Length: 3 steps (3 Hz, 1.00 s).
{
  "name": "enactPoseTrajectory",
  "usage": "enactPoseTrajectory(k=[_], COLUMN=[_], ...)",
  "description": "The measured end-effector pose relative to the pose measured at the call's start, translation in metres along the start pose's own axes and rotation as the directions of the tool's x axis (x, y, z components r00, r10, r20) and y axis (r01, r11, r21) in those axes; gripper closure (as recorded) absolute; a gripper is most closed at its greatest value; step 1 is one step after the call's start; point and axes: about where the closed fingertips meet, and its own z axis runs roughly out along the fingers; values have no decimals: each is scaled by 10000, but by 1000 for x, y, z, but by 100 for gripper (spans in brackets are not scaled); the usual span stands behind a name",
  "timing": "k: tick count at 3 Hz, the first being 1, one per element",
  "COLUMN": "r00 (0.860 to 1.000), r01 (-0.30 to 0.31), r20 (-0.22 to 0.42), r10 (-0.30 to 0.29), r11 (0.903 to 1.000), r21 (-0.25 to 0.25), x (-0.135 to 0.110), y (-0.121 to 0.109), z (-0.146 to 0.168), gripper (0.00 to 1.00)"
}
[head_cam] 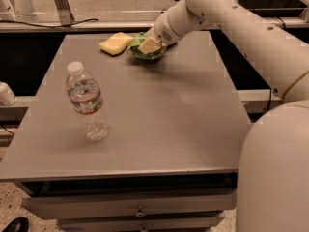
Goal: Move green rice chip bag near sponge
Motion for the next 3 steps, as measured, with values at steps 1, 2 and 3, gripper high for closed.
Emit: enactPoseTrajectory(k=[1,2,3], r00=[9994,9970,9934], r01=[69,112,176], r20=[339,776,1148], r10=[-59,-66,-71], r11=[9995,9982,9957], r21=[-314,-590,-911], x=[-18,-37,-56], y=[11,24,38], z=[15,21,24], gripper=[100,100,82])
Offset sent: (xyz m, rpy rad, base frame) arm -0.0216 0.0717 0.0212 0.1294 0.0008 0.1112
